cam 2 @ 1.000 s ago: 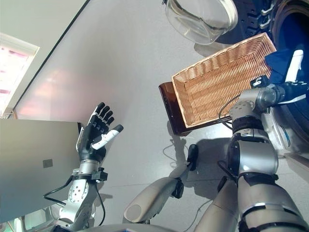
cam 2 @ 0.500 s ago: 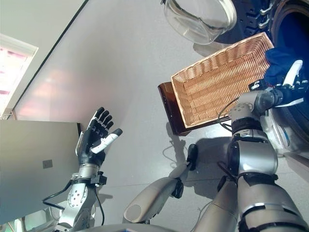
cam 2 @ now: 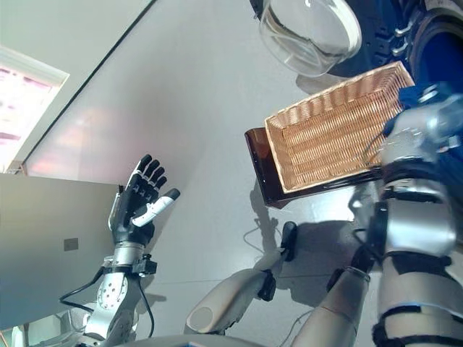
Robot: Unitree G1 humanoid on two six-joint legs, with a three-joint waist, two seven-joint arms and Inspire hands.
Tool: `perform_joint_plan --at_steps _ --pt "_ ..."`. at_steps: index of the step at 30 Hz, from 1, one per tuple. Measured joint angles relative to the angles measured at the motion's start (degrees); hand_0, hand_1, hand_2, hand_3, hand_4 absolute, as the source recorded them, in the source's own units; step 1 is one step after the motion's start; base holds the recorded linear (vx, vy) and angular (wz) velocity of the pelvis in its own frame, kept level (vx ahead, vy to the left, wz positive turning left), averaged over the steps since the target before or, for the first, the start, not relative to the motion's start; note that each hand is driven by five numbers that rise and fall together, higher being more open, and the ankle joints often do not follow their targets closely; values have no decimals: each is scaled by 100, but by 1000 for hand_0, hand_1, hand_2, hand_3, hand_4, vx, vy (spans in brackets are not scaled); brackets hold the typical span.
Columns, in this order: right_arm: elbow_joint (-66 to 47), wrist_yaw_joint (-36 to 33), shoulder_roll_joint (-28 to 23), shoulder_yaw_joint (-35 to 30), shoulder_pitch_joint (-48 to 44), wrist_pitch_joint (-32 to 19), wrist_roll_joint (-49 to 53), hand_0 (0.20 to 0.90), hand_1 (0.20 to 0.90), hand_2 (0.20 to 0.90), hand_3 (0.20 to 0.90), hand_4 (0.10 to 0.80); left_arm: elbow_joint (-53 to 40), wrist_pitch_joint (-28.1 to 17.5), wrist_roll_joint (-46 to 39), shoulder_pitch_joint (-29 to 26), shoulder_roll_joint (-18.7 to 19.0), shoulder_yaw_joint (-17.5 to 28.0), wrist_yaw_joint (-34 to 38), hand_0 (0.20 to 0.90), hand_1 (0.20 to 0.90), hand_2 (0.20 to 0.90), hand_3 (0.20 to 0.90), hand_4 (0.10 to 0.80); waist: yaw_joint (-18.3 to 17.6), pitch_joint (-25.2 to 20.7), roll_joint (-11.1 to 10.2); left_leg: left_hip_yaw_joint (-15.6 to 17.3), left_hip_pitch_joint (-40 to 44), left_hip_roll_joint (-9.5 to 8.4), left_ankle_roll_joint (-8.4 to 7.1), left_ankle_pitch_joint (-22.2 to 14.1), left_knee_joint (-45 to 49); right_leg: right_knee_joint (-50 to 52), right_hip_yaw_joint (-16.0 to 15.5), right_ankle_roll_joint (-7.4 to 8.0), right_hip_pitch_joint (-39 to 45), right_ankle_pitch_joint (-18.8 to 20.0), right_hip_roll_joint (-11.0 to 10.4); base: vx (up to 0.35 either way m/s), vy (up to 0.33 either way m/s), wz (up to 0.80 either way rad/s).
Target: Pick up the clothes and place them into the washing machine
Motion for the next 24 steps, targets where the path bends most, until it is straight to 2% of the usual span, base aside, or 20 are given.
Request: perform_joint_plan --at_steps 1,2,3,4,5,10,12,13,16,19,21,24 --pt "-4 -1 -17 77 -16 -24 -26 200 200 200 200 300 -5 -7 -17 11 9 55 3 900 900 900 900 800 -10 9 -13 -25 0 12 59 234 13 6 1 13 -2 12 25 30 8 -8" --pt "-13 -31 -27 75 -65 -5 -5 200 200 200 200 300 10 -4 -92 10 28 65 5 900 900 900 900 800 -50 21 -27 -29 4 -5 203 316 7 -6 8 28 11 17 25 28 13 -8" --pt "-13 -81 -21 81 -58 -12 -7 200 200 200 200 300 9 -6 -95 -29 35 71 4 900 900 900 900 800 -74 21 -27 -35 4 -26 226 336 5 -19 11 43 25 16 16 13 8 4" --pt "-13 -119 -22 85 -58 -15 -14 392 392 392 392 437 9 -6 -95 -70 35 71 4 900 900 900 900 800 -96 22 -28 -49 6 -37 230 341 4 -49 10 70 50 15 10 -2 3 9" --pt "-18 -142 -30 20 -57 -4 -7 900 900 900 900 800 13 -6 -94 -145 36 71 1 900 900 900 900 800 -135 35 -44 -88 36 -46 231 348 11 -139 22 112 140 37 8 -45 8 8" --pt "390 -78 -14 -114 -34 120 -14 900 900 900 900 800 73 -18 -118 -262 39 74 12 900 900 900 900 800 -133 44 -55 -97 210 -66 230 352 17 -298 50 178 390 55 9 -25 5 0" --pt "814 148 -12 233 -67 216 -158 900 900 900 900 800 113 -18 -120 -262 22 72 6 900 900 900 900 800 -140 45 -91 -93 222 -40 230 352 26 -278 69 177 393 55 43 -31 0 -5" --pt "1241 334 -12 589 -57 332 -375 900 900 900 900 800 123 -24 -122 -252 5 75 9 900 900 900 900 800 -154 40 -157 -92 239 -23 230 352 34 -266 83 175 400 54 53 -29 -14 -5" --pt "1354 504 375 718 12 725 -527 900 900 900 900 800 136 -28 -121 -145 -10 81 0 900 900 900 900 800 -249 28 -292 -98 252 31 227 350 32 -237 108 153 401 46 147 -36 -34 -5" --pt "1257 636 861 694 459 756 -699 900 900 900 900 800 150 -9 -118 8 -21 93 -8 900 900 900 900 800 -301 -53 -584 -107 309 79 120 270 17 -210 142 93 411 25 197 -24 -68 -6" --pt "1245 686 1070 765 666 768 -819 900 900 900 900 800 179 7 -117 73 -7 100 -8 900 900 900 900 800 -312 -66 -742 -107 305 137 117 232 12 -256 125 63 430 45 246 -5 -80 -2" --pt "1035 846 1252 869 1270 872 -1273 900 900 900 900 800 341 29 -115 145 -44 104 -7 900 900 900 900 800 -392 -93 -880 -161 316 237 90 214 31 -402 -24 -13 613 88 275 6 -86 17"
